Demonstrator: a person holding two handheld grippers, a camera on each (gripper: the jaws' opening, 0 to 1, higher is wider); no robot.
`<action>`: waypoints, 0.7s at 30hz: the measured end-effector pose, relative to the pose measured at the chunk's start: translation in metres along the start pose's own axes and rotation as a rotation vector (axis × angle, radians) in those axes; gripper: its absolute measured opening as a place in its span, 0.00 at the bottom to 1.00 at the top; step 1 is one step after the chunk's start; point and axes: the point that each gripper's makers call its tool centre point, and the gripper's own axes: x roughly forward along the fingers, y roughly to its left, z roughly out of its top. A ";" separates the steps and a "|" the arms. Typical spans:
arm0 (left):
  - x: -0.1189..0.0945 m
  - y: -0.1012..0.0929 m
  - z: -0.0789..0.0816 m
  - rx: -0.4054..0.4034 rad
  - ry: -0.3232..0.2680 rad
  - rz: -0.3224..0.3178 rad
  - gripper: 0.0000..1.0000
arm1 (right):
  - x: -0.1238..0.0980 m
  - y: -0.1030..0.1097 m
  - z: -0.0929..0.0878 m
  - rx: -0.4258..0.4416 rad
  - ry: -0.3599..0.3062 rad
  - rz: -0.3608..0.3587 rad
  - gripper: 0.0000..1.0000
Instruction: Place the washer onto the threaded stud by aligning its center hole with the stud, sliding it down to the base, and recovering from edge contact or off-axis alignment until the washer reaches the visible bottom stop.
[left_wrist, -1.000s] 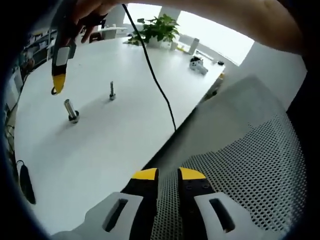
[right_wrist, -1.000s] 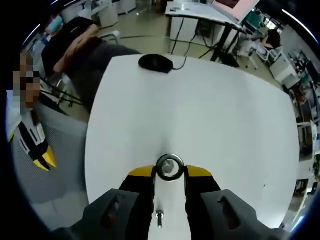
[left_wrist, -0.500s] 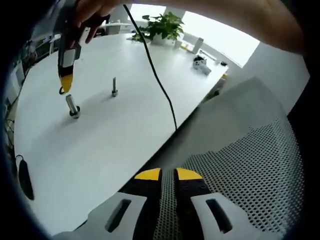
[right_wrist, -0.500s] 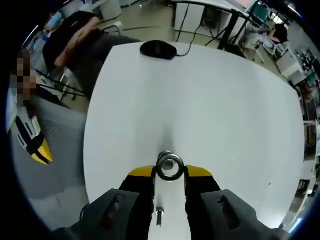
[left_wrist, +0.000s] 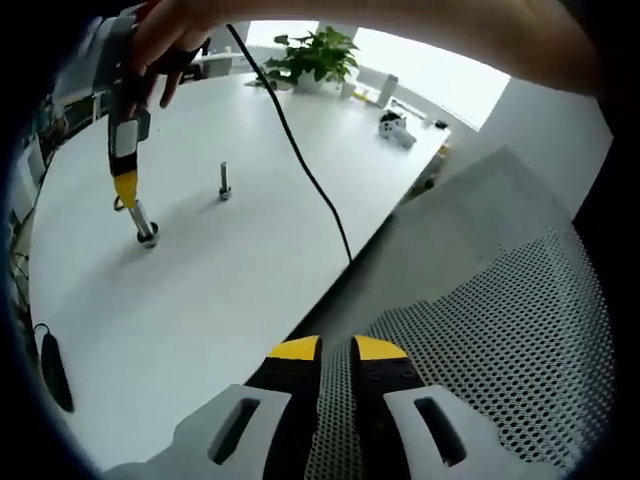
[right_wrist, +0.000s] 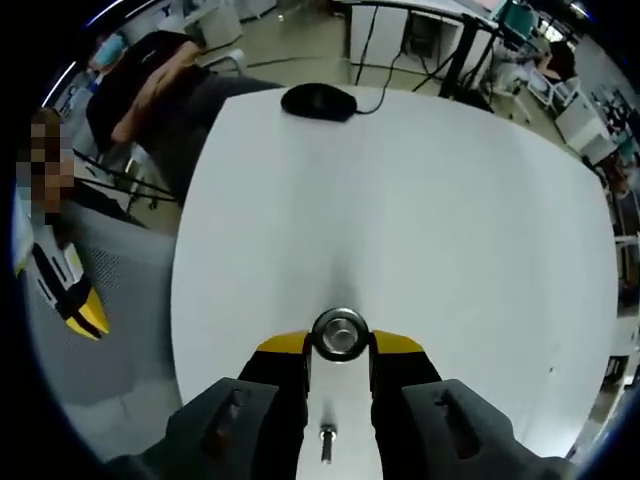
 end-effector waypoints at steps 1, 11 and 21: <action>0.000 0.000 0.000 0.000 -0.001 0.000 0.09 | 0.001 0.000 0.000 0.002 -0.001 0.002 0.23; 0.000 0.001 0.000 0.000 -0.003 0.003 0.10 | 0.011 0.004 -0.007 0.007 0.020 0.004 0.23; 0.000 0.001 0.000 -0.001 -0.002 0.001 0.10 | 0.010 0.001 -0.006 0.014 0.009 -0.012 0.23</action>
